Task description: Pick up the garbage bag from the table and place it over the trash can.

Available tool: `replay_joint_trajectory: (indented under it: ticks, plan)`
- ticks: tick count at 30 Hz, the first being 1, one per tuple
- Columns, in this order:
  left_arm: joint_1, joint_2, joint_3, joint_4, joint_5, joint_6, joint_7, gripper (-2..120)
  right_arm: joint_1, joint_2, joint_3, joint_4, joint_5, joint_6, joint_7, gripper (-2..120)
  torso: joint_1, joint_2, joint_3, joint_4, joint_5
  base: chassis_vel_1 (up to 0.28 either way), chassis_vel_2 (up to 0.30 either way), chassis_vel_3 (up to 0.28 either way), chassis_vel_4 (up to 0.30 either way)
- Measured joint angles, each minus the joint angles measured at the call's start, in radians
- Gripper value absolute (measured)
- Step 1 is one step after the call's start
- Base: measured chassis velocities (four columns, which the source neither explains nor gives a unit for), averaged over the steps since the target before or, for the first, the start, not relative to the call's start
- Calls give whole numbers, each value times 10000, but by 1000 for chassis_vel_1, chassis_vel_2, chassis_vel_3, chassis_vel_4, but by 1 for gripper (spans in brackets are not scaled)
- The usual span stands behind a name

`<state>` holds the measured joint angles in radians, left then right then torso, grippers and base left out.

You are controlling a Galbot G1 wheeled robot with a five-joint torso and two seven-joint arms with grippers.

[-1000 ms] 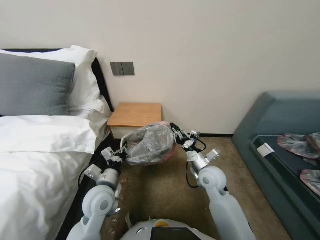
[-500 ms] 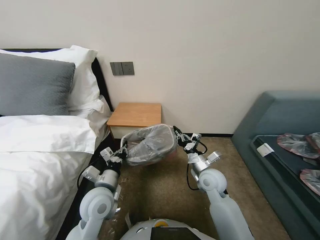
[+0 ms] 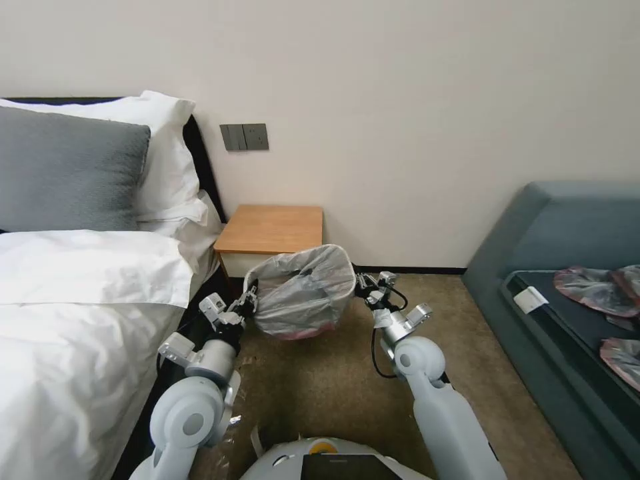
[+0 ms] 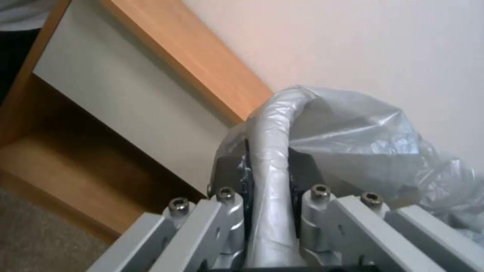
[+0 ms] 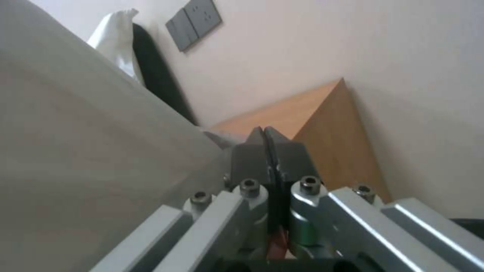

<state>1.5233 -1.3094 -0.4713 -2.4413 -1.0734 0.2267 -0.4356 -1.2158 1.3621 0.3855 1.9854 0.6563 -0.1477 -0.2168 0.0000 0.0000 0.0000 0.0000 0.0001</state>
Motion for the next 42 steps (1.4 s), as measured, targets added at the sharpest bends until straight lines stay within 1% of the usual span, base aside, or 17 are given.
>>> replay_joint_trajectory:
  ticks: [4, 6, 7, 12, 16, 17, 20, 21, 24, 25, 28, 31, 33, 34, 37, 39, 42]
  plan:
    - [-19, 0, -36, -2, -82, 0, 10, 8, -133, -69, 58, -5, -157, 15, 70, 2, 0, 1, 0, 0, -1, 0, 0, 0, 0]
    - [-65, 1, -66, 20, -87, -7, 15, 8, -302, -151, 128, 58, -161, 57, 114, 12, 0, 1, 0, 0, 0, 0, 0, 0, 0]
    - [-65, 1, -66, 20, -87, -7, 15, 8, -302, -151, 128, 58, -161, 57, 114, 12, 0, 1, 0, 0, 0, 0, 0, 0, 0]
    - [-211, 5, -108, 202, -91, -42, 18, 8, -869, -370, 392, 279, 52, 194, 206, 28, 0, 0, -1, -1, -1, 0, 0, 0, 0]
    - [-327, 28, -117, 453, 98, -63, 24, 8, -1507, -496, 843, 642, 394, 231, 297, 47, 0, 0, -1, -1, 1, 0, 0, 0, 0]
    - [-327, 28, -117, 453, 98, -63, 24, 8, -1507, -496, 843, 642, 394, 231, 297, 47, 0, 0, -1, -1, 1, 0, 0, 0, 0]
    - [-402, 56, -100, 726, 545, -105, 106, 8, -1947, -662, 1326, 1412, 829, 140, 446, 61, 0, 1, -1, -3, 0, 0, 0, 0, 0]
    - [-402, 56, -100, 726, 545, -105, 106, 8, -1947, -662, 1326, 1412, 829, 140, 446, 61, 0, 1, -1, -3, 0, 0, 0, 0, 0]
    - [-404, 103, -22, 1063, 1527, -259, 439, 8, -2142, -1251, 1621, 2617, 1402, 29, 918, 76, 0, 0, -1, -1, 0, 0, 0, 0, 0]
    - [-404, 103, -22, 1063, 1527, -259, 439, 8, -2142, -1251, 1621, 2617, 1402, 29, 918, 76, 0, 0, -1, -1, 0, 0, 0, 0, 0]
    - [-354, 162, 88, 1294, 2292, -392, 720, 8, -1721, -2200, 1527, 3676, 2040, -296, 1618, 89, 0, 0, -1, -2, -2, 0, 0, 0, 0]
    - [-321, 179, 160, 1405, 2639, -455, 877, 8, -1044, -2885, 1223, 4009, 2234, -646, 1719, 96, 0, 1, -1, 0, -1, 0, 0, 0, 0]
    - [-307, 189, 235, 1511, 2921, -487, 1025, 8, 177, -3724, 458, 4068, 2303, -1118, 1612, 100, 0, 0, -1, 0, 0, 0, 0, 0, 0]
    - [-307, 189, 235, 1511, 2921, -487, 1025, 8, 177, -3724, 458, 4068, 2303, -1118, 1612, 100, 0, 0, -1, 0, 0, 0, 0, 0, 0]
    - [-286, 169, 316, 1649, 3323, -527, 1195, 8, 1961, -4657, -1333, 3876, 2514, -1556, 1529, 100, 0, 0, 1, 5, -1, 0, 0, 0, 0]
    - [-285, 167, 347, 1672, 3417, -535, 1234, 8, 2362, -4853, -1726, 3791, 2555, -1639, 1476, 100, 0, 0, 1, 8, -2, 0, 0, 0, 0]
    - [-542, 301, 692, 1925, 3641, -541, 1355, 8, 3285, -5758, -2823, 3563, 2368, -1836, 1008, 100, 0, 0, 1, 1, -2, 0, 0, 0, 0]
